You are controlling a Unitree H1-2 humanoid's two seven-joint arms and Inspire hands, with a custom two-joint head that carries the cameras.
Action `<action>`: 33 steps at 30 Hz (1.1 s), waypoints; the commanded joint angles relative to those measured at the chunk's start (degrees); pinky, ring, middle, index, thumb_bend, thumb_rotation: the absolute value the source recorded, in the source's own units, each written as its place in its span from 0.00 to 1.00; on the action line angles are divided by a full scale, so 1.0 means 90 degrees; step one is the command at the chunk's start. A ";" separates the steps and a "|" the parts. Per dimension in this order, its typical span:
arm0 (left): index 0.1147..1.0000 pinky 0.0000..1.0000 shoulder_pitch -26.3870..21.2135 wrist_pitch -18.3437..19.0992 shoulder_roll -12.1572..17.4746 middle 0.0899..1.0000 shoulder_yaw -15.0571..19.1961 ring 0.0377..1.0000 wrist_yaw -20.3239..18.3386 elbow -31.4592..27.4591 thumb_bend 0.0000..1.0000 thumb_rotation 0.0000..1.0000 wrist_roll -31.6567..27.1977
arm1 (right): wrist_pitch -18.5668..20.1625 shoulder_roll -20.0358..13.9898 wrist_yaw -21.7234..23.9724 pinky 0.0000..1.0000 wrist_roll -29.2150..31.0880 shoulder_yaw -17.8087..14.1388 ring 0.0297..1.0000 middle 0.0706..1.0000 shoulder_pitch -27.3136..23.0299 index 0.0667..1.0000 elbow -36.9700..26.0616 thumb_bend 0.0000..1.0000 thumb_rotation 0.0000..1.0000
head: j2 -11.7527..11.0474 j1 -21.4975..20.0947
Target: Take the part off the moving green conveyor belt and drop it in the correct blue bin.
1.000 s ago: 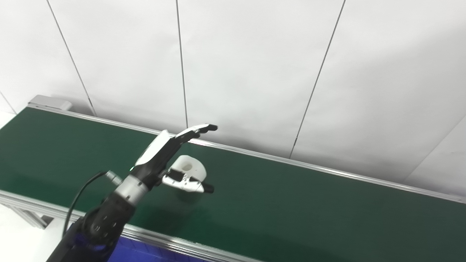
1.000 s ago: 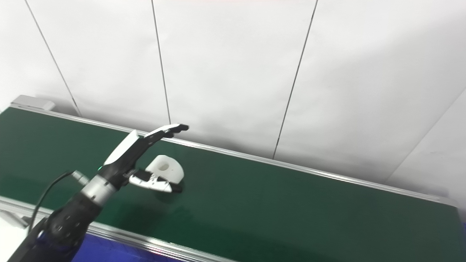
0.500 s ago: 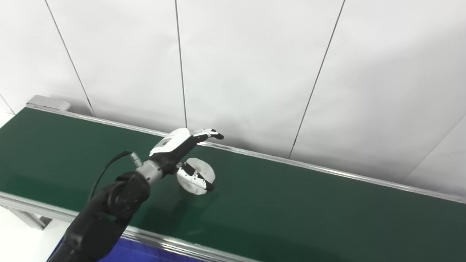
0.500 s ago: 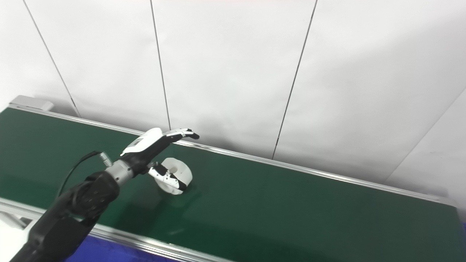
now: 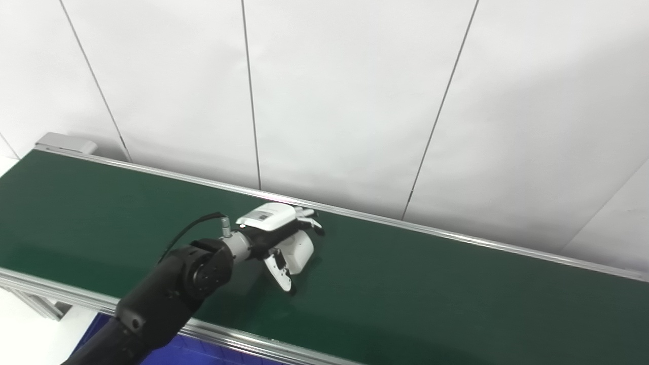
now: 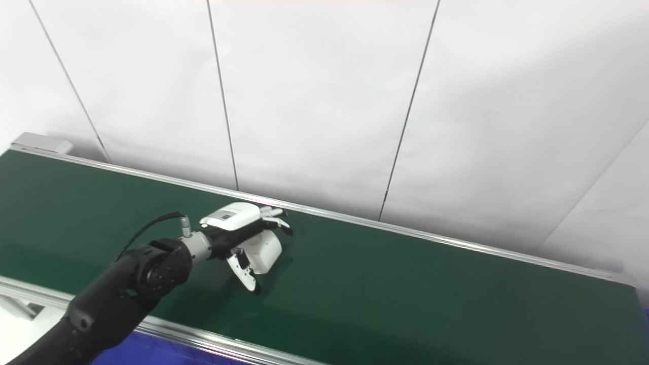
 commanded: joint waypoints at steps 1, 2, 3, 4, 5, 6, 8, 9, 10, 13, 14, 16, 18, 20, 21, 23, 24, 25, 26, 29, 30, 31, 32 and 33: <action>0.77 1.00 -0.0353 -0.0185 -0.0012 0.97 -0.0072 0.99 0.0026 0.0066 0.90 0.04 0.0045 | -0.0376 0.0008 0.0020 0.72 -0.0025 -0.0035 0.77 0.78 0.0110 0.86 -0.0233 0.76 0.16 | -0.0005 0.0015; 0.76 0.99 -0.0395 -0.0216 -0.0011 0.96 -0.0147 0.98 0.0020 0.0133 0.88 0.01 0.0117 | -0.0382 -0.0004 0.0013 0.71 -0.0011 -0.0036 0.77 0.78 0.0112 0.86 -0.0235 0.76 0.15 | 0.0007 0.0034; 0.77 0.98 -0.0423 -0.0227 -0.0005 0.95 -0.0200 0.97 0.0018 0.0170 0.85 0.01 0.0164 | -0.0387 -0.0013 0.0011 0.70 0.0003 -0.0034 0.77 0.78 0.0112 0.86 -0.0234 0.76 0.15 | 0.0011 0.0040; 0.77 0.96 -0.0455 -0.0235 0.0009 0.94 -0.0269 0.95 0.0014 0.0207 0.81 0.00 0.0250 | -0.0390 -0.0014 0.0016 0.70 0.0009 -0.0045 0.77 0.78 0.0120 0.86 -0.0242 0.76 0.16 | 0.0028 0.0062; 0.77 0.96 -0.0496 -0.0167 0.0023 0.94 -0.0353 0.95 -0.0037 0.0228 0.81 0.00 0.0386 | -0.0389 -0.0016 0.0017 0.70 -0.0014 -0.0060 0.77 0.78 0.0129 0.86 -0.0250 0.76 0.16 | 0.0030 0.0064; 0.77 0.96 -0.0522 -0.0085 0.0010 0.93 -0.0400 0.94 -0.0056 0.0247 0.78 0.00 0.0483 | -0.0389 -0.0014 0.0022 0.71 -0.0017 -0.0074 0.77 0.78 0.0144 0.86 -0.0265 0.75 0.16 | 0.0044 0.0080; 0.75 0.86 -0.0542 0.0193 -0.0090 0.85 -0.0392 0.86 -0.0054 0.0277 0.69 0.00 0.0592 | -0.0382 -0.0004 0.0026 0.71 -0.0050 -0.0108 0.78 0.78 0.0177 0.86 -0.0300 0.75 0.17 | 0.0062 0.0103; 0.73 0.62 -0.0548 0.0336 -0.0150 0.78 -0.0379 0.65 -0.0016 0.0279 0.59 0.00 0.0665 | -0.0383 0.0000 0.0026 0.71 -0.0048 -0.0119 0.78 0.78 0.0188 0.86 -0.0308 0.74 0.16 | 0.0062 0.0103; 0.69 0.38 -0.0552 0.0439 -0.0206 0.58 -0.0366 0.52 0.0052 0.0287 0.54 0.00 0.0744 | -0.0386 0.0004 0.0010 0.71 -0.0049 -0.0127 0.79 0.78 0.0198 0.86 -0.0314 0.74 0.17 | 0.0080 0.0123; 0.54 0.29 -0.0550 0.0410 -0.0315 0.44 -0.0280 0.38 0.0407 0.0419 0.50 0.00 0.0792 | -0.0390 0.0011 0.0015 0.70 0.0000 -0.0146 0.79 0.78 0.0225 0.86 -0.0338 0.74 0.17 | 0.0125 0.0137; 0.51 0.28 -0.0548 0.0406 -0.0348 0.42 -0.0242 0.36 0.0490 0.0458 0.50 0.00 0.0767 | -0.0387 0.0017 0.0028 0.71 0.0017 -0.0158 0.79 0.78 0.0239 0.86 -0.0351 0.73 0.17 | 0.0129 0.0140; 0.47 0.37 -0.0553 0.0513 -0.0375 0.44 -0.0201 0.37 0.0454 0.0429 0.50 0.00 0.0742 | -0.0386 0.0022 0.0035 0.72 0.0031 -0.0171 0.79 0.78 0.0259 0.86 -0.0373 0.73 0.18 | 0.0154 0.0151; 0.45 0.41 -0.0558 0.0625 -0.0374 0.47 -0.0174 0.39 0.0327 0.0348 0.50 0.00 0.0716 | -0.0382 0.0032 0.0036 0.72 0.0015 -0.0186 0.79 0.78 0.0281 0.86 -0.0402 0.72 0.18 | 0.0169 0.0148; 0.45 0.41 -0.0550 0.0704 -0.0359 0.47 -0.0167 0.39 0.0240 0.0293 0.50 0.00 0.0700 | -0.0382 0.0041 0.0049 0.72 0.0043 -0.0192 0.79 0.79 0.0292 0.86 -0.0413 0.71 0.18 | 0.0196 0.0147; 0.44 0.42 -0.0544 0.0751 -0.0349 0.47 -0.0165 0.40 0.0183 0.0264 0.50 0.00 0.0703 | -0.0385 0.0045 0.0050 0.73 0.0063 -0.0193 0.80 0.79 0.0294 0.86 -0.0415 0.71 0.17 | 0.0209 0.0152; 0.43 0.44 -0.0526 0.0787 -0.0308 0.47 -0.0152 0.40 0.0071 0.0197 0.50 0.00 0.0662 | -0.0382 0.0055 0.0077 0.73 0.0114 -0.0198 0.80 0.79 0.0296 0.86 -0.0420 0.70 0.18 | 0.0234 0.0160; 0.43 0.44 -0.0514 0.0809 -0.0290 0.47 -0.0137 0.40 0.0030 0.0158 0.50 0.00 0.0635 | -0.0370 0.0061 0.0091 0.73 0.0105 -0.0204 0.80 0.79 0.0304 0.87 -0.0437 0.69 0.19 | 0.0268 0.0156; 0.44 0.44 -0.0500 0.0826 -0.0275 0.47 -0.0120 0.40 0.0001 0.0125 0.50 0.00 0.0610 | -0.0359 0.0066 0.0104 0.73 0.0100 -0.0210 0.80 0.79 0.0308 0.87 -0.0447 0.69 0.19 | 0.0268 0.0156; 0.44 0.43 -0.0482 0.0829 -0.0254 0.46 -0.0098 0.40 -0.0019 0.0083 0.50 0.00 0.0593 | -0.0352 0.0079 0.0108 0.73 0.0081 -0.0215 0.80 0.79 0.0317 0.87 -0.0464 0.68 0.20 | 0.0343 0.0124; 0.45 0.40 -0.0378 0.0756 -0.0170 0.46 0.0036 0.38 -0.0016 -0.0145 0.50 0.00 0.0437 | -0.0365 0.0115 0.0132 0.74 0.0068 -0.0215 0.79 0.80 0.0338 0.87 -0.0505 0.66 0.19 | 0.0457 0.0050; 0.45 0.40 -0.0324 0.0703 -0.0129 0.46 0.0113 0.38 -0.0002 -0.0262 0.50 0.00 0.0347 | -0.0358 0.0136 0.0143 0.74 0.0059 -0.0208 0.79 0.80 0.0356 0.87 -0.0543 0.66 0.19 | 0.0558 -0.0059; 0.45 0.40 -0.0289 0.0668 -0.0103 0.47 0.0164 0.38 0.0006 -0.0337 0.50 0.00 0.0289 | -0.0350 0.0152 0.0150 0.74 0.0052 -0.0204 0.79 0.81 0.0369 0.87 -0.0571 0.66 0.19 | 0.0558 -0.0059; 0.45 0.40 -0.0158 0.0679 -0.0088 0.47 0.0316 0.38 0.0043 -0.0571 0.50 0.00 0.0137 | -0.0316 0.0179 0.0142 0.74 -0.0008 -0.0206 0.80 0.81 0.0393 0.87 -0.0626 0.66 0.19 | 0.0728 -0.0212; 0.45 0.38 -0.0067 0.0696 -0.0078 0.46 0.0423 0.37 0.0061 -0.0736 0.50 0.00 0.0031 | -0.0287 0.0201 0.0139 0.74 -0.0057 -0.0210 0.79 0.81 0.0412 0.87 -0.0671 0.65 0.21 | 0.0752 -0.0235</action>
